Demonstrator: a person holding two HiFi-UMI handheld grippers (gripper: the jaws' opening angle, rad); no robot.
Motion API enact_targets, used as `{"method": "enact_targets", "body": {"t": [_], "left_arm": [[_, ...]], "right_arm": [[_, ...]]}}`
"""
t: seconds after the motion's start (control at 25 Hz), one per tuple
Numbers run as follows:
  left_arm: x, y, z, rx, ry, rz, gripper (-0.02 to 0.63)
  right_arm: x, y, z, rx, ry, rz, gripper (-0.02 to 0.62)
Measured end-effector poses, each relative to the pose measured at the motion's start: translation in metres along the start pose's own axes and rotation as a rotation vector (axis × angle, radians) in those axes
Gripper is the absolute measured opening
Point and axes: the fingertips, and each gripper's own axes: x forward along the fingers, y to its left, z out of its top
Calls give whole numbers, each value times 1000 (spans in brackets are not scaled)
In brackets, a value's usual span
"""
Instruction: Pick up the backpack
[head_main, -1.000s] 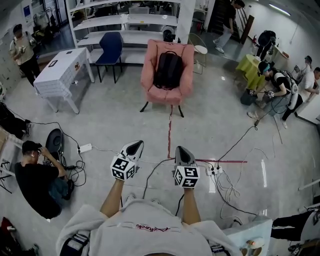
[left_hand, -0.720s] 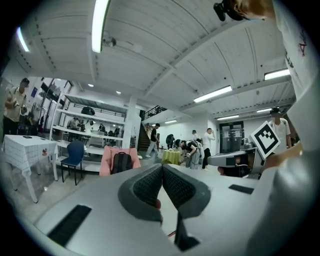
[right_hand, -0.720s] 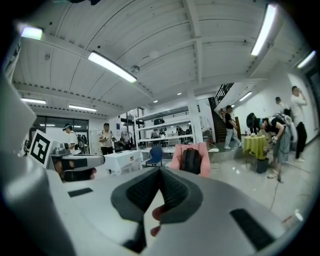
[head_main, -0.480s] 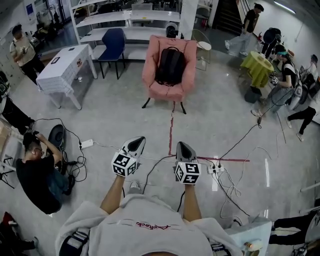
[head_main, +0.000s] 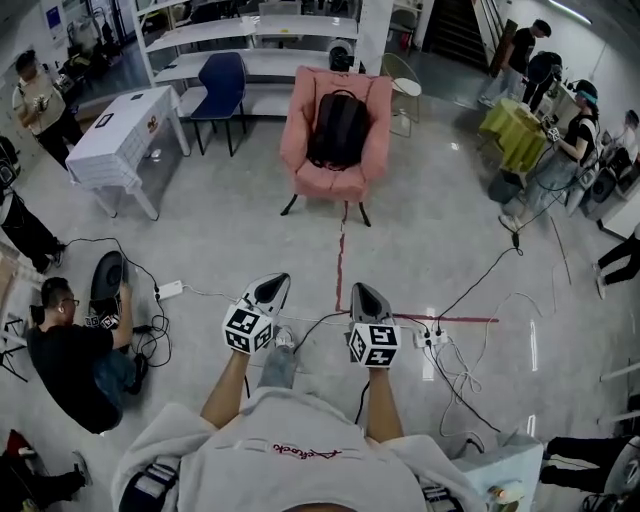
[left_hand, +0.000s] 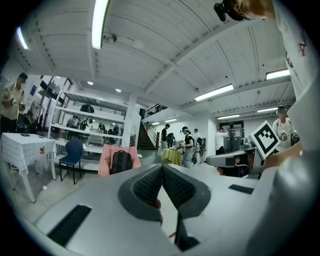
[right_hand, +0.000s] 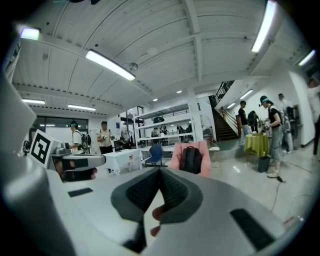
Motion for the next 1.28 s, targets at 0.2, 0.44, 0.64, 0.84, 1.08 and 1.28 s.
{"method": "enact_targets", "body": {"t": [0.2, 0.44, 0.64, 0.84, 1.08, 1.28], "left_arm": [[30, 21, 0, -8, -7, -13, 9], [70, 60, 1, -28, -7, -24, 11], [109, 101, 12, -36, -11, -39, 11], [150, 145, 26, -34, -10, -56, 10], [195, 205, 43, -29, -15, -68, 11], [230, 248, 51, -26, -21, -77, 11]], "right_arm": [[30, -11, 3, -9, 10, -9, 18], [83, -21, 11, -20, 27, -14, 18], [136, -28, 26, -26, 38, -23, 18], [195, -35, 45, -28, 36, -34, 18], [267, -40, 65, -28, 38, -46, 18], [323, -44, 76, -26, 33, -41, 18]]}}
